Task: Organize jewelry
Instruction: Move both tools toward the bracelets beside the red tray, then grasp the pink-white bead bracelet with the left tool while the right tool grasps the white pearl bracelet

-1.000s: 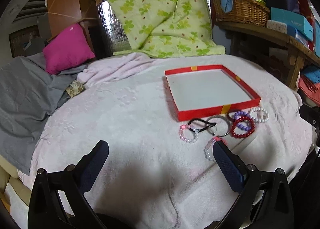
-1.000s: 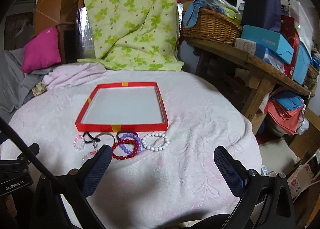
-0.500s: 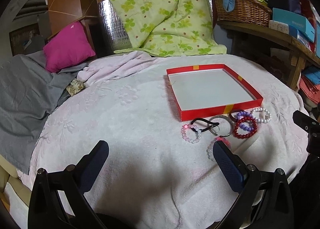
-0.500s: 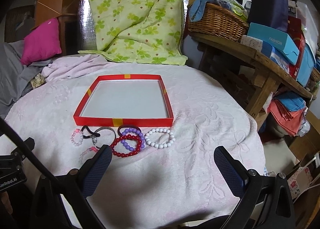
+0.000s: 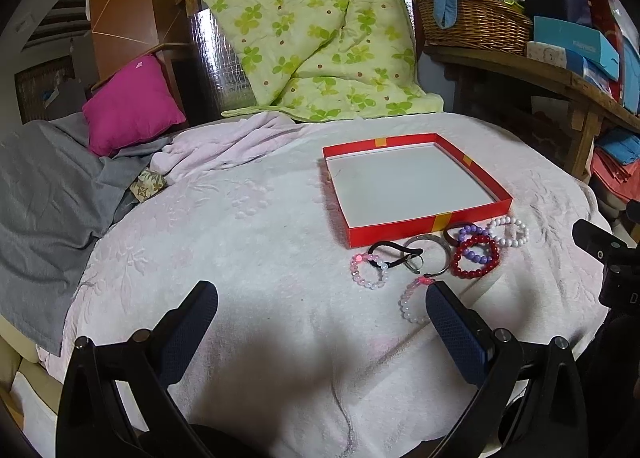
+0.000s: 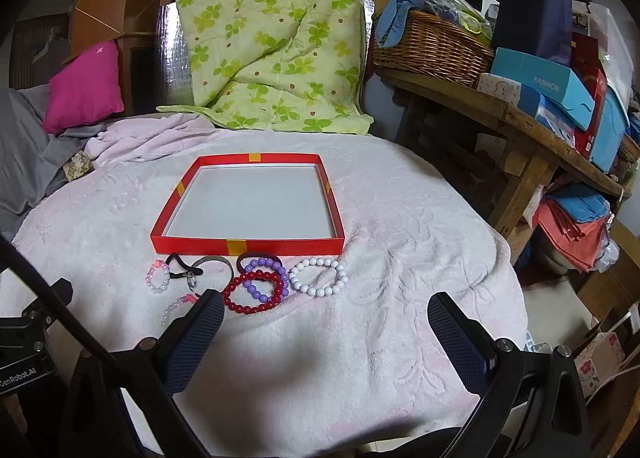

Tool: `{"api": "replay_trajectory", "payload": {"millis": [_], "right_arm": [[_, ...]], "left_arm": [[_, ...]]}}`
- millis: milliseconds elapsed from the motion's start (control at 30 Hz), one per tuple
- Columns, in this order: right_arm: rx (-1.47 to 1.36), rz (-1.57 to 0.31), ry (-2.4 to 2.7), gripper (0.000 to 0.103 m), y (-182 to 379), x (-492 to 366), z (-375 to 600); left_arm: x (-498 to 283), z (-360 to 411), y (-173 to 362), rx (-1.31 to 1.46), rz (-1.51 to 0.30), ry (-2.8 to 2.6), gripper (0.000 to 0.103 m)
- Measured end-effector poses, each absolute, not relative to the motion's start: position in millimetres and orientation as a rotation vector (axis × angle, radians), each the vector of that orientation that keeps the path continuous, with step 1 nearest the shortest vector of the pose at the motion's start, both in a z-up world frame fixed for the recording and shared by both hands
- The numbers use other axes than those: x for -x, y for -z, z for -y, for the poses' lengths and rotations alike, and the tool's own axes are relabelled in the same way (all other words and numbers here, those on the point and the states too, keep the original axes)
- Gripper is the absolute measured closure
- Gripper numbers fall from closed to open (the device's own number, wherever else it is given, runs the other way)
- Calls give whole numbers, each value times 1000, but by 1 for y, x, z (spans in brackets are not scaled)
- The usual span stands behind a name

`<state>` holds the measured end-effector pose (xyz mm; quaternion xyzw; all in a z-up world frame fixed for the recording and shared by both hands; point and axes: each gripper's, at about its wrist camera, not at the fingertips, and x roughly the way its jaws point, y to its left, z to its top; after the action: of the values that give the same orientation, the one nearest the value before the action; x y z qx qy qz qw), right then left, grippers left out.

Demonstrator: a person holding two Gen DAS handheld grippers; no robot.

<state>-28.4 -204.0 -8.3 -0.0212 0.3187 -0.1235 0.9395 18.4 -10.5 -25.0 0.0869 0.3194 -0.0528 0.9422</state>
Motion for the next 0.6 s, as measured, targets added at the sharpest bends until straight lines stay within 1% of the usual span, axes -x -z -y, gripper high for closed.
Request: {"api": "replay_trajectory", "payload": {"millis": [233, 333, 533, 567, 600], "right_arm": [[35, -662, 249, 0, 13, 27, 207], [20, -673, 236, 0, 17, 24, 210], [-122, -688, 100, 0, 31, 10, 251], [-161, -702, 78, 1, 35, 5, 262], [-191, -712, 62, 5, 38, 0, 269]], "left_arm": [[-23, 10, 31, -154, -664, 118, 0], [-31, 6, 39, -145, -696, 131, 0], [-56, -19, 62, -88, -751, 133, 0], [-63, -26, 68, -67, -772, 135, 0], [-68, -30, 72, -61, -779, 132, 0]]}}
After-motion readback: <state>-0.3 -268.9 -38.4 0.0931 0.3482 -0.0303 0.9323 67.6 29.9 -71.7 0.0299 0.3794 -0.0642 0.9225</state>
